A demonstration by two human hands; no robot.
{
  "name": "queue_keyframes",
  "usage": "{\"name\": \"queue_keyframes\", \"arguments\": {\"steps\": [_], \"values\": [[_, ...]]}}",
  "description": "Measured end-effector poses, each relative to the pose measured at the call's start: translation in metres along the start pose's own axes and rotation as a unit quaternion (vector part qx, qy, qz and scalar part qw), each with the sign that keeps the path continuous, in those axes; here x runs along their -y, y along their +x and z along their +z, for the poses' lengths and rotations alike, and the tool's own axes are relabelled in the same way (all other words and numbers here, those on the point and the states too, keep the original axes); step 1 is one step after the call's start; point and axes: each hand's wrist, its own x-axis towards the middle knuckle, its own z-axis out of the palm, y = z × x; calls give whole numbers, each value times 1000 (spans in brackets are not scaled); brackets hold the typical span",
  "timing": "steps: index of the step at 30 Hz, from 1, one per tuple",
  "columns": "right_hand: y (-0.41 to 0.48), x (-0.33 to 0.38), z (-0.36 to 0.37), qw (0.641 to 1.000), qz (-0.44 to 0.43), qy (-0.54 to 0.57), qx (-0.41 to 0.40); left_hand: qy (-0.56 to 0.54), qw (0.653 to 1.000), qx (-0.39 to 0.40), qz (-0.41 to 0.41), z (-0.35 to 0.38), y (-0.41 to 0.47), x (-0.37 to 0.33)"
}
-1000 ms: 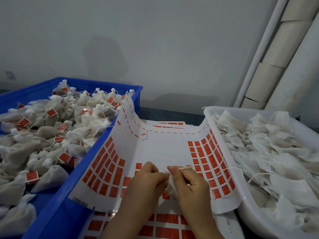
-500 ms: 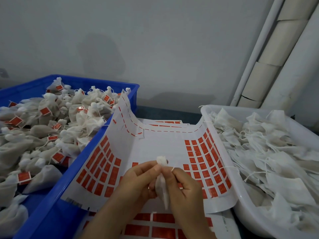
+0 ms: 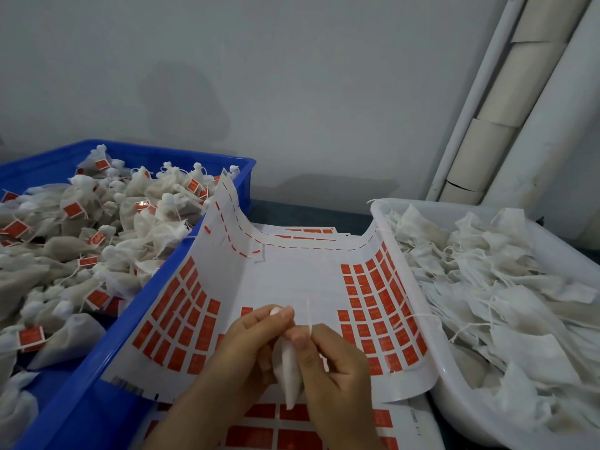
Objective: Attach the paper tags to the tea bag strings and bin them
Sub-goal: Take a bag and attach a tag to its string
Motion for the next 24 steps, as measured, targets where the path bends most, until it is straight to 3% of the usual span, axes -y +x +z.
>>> {"name": "queue_keyframes", "arguments": {"steps": [2, 5, 10, 14, 17, 21, 24], "values": [[1, 0, 2, 998, -46, -23, -19, -16, 1000, -3, 8, -1, 1, 1], [4, 2, 0, 998, -46, -18, -42, -17, 1000, 13, 16, -3, 2, 1], [9, 6, -11, 993, 81, 82, -13, 84, 992, 91, 1, -5, 1, 2], [13, 9, -14, 975, 177, 129, 34, 161, 984, 40, 68, -4, 1, 6], [15, 7, -13, 966, 209, 152, 9, 172, 979, -4, 109, -2, 2, 7], [13, 6, -11, 964, 226, 138, 22, 206, 974, 47, 81, -3, 2, 8], [13, 6, -10, 957, 247, 151, 24, 187, 979, 42, 71, -4, 2, 10]]}}
